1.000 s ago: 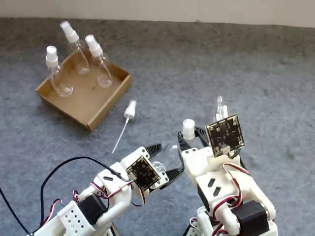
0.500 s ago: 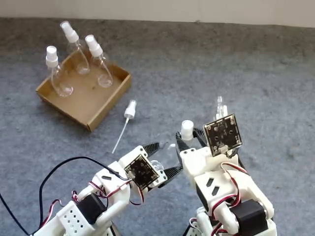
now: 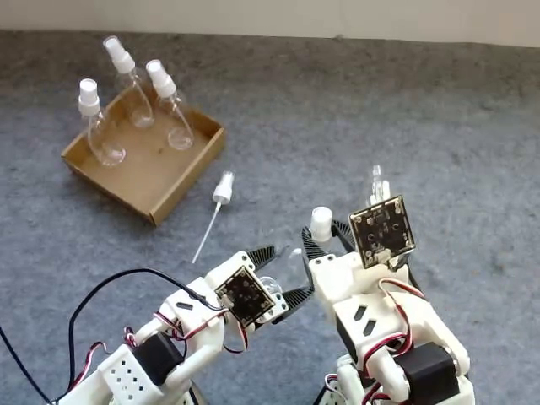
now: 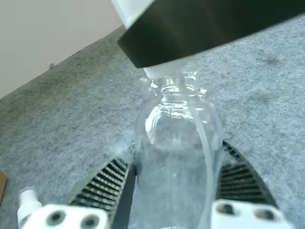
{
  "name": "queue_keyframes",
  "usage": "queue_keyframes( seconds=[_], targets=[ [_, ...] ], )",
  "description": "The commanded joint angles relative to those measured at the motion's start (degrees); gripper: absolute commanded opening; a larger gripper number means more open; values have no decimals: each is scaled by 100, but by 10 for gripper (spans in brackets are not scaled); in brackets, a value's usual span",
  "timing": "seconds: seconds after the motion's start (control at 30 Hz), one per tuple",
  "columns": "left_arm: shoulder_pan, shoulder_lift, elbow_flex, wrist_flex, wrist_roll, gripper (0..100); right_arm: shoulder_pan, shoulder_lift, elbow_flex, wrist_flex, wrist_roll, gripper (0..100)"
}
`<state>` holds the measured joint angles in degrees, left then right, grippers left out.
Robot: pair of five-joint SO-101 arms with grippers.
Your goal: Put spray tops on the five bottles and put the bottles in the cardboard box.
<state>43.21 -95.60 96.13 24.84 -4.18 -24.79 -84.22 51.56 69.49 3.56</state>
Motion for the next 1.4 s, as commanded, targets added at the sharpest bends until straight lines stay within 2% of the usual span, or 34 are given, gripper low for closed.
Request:
queue_keyframes(
  seconds=[0.0, 0.73, 0.9, 1.37],
  targets=[
    [84, -66, 127, -26, -26, 81, -22, -13, -57, 4, -35, 6],
    [31, -66, 127, -308, -26, 80, -13, -13, -75, 31, 0, 6],
    [22, -66, 127, -308, -26, 80, -4, -13, -84, 374, 18, 7],
    [22, -66, 127, -308, -26, 80, -4, -13, -224, 497, 18, 7]
  ],
)
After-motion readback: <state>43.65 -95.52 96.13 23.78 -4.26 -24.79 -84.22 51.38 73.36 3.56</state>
